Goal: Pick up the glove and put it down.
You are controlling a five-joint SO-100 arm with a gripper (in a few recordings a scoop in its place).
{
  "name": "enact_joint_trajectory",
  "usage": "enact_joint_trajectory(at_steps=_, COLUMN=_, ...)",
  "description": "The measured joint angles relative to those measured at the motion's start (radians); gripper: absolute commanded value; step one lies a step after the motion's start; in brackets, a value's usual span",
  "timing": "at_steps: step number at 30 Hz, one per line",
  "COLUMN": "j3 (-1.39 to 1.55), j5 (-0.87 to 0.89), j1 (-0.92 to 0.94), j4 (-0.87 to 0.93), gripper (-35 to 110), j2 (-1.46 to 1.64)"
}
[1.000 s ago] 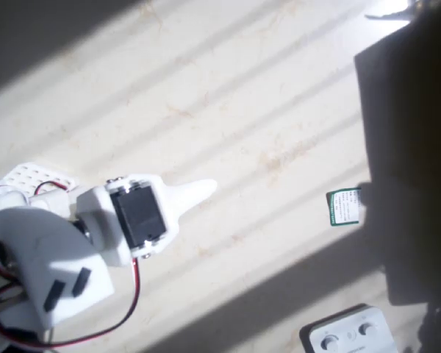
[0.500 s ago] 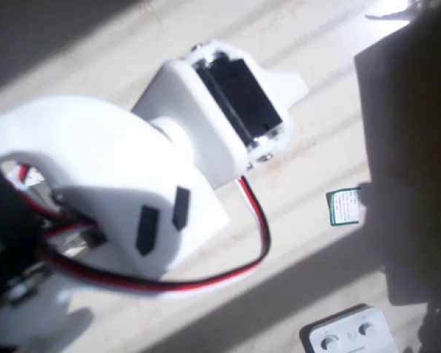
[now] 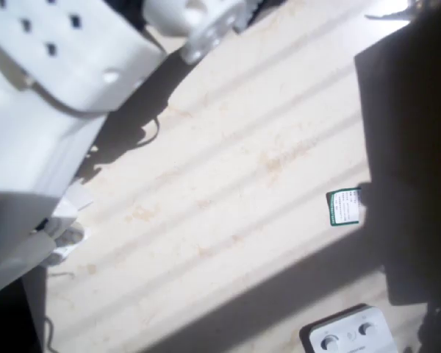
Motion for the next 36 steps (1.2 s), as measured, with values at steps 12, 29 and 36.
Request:
enact_joint_trajectory(at_steps=12, j3=-0.244, j5=0.0, j1=-0.055, j4=0.0, gripper=20, j2=-0.313)
enact_joint_trajectory(at_steps=29, j3=-0.282, j5=0.054, j1=-0.067, j4=-0.006, gripper=29, j2=-0.532)
enact_joint_trajectory(at_steps=36, j3=-0.391, j5=0.057, j1=-0.067, j4=-0.006, gripper=29, j2=-0.623)
